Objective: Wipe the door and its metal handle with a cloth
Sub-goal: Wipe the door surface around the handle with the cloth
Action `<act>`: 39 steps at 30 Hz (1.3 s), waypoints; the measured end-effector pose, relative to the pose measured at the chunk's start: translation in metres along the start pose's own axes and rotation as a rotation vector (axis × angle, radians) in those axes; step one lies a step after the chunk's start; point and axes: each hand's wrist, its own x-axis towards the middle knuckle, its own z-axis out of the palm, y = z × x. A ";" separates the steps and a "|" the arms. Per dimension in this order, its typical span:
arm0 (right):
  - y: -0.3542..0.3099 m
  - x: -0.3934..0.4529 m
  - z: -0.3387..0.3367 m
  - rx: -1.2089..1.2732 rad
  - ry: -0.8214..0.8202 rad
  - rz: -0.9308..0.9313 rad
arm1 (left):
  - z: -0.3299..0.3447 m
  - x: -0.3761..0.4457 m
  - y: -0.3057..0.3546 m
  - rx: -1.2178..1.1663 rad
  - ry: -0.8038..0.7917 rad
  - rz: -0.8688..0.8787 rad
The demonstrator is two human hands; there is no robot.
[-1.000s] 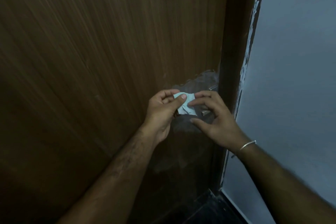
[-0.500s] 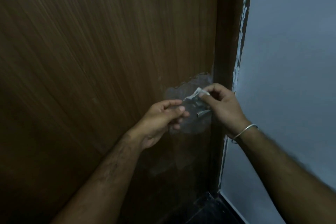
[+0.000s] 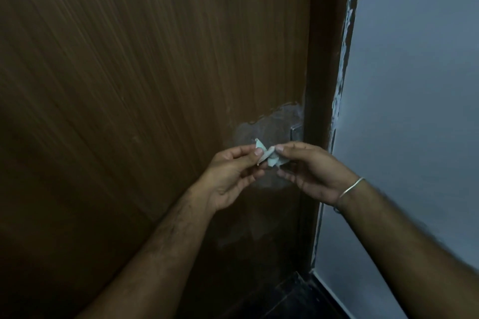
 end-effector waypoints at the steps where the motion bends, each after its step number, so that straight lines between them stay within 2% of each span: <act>1: -0.001 0.001 -0.001 0.071 -0.001 0.041 | -0.002 0.000 0.000 0.006 -0.013 0.000; 6: -0.002 0.012 -0.010 0.226 0.134 0.051 | -0.012 0.005 0.003 0.043 -0.006 0.010; 10: 0.000 0.022 -0.010 -0.122 0.335 -0.172 | -0.015 0.011 0.002 0.079 0.005 0.003; 13: 0.002 0.031 -0.008 -0.207 0.466 -0.257 | -0.013 0.009 0.000 0.157 -0.032 0.008; 17: 0.003 0.037 -0.003 -0.159 0.363 -0.228 | -0.012 0.006 -0.001 0.244 -0.190 0.062; 20: 0.001 0.039 -0.001 -0.173 0.278 -0.156 | -0.008 0.007 -0.001 0.268 -0.208 0.113; 26: 0.024 0.029 -0.008 0.122 0.186 -0.103 | -0.012 0.017 -0.015 0.272 -0.037 0.229; 31: 0.062 0.010 -0.013 0.193 -0.111 -0.075 | -0.016 0.023 -0.022 0.336 0.101 0.331; 33: 0.065 0.012 -0.011 0.060 -0.088 -0.146 | -0.016 0.026 -0.027 0.398 0.146 0.342; 35: 0.063 0.018 -0.010 -0.077 0.066 -0.248 | -0.016 0.029 -0.030 0.433 0.157 0.325; 37: 0.059 0.023 -0.012 -0.064 0.146 -0.274 | -0.017 0.031 -0.030 0.421 0.111 0.283; 39: 0.057 0.026 -0.015 -0.110 0.146 -0.285 | -0.018 0.032 -0.030 0.435 0.075 0.245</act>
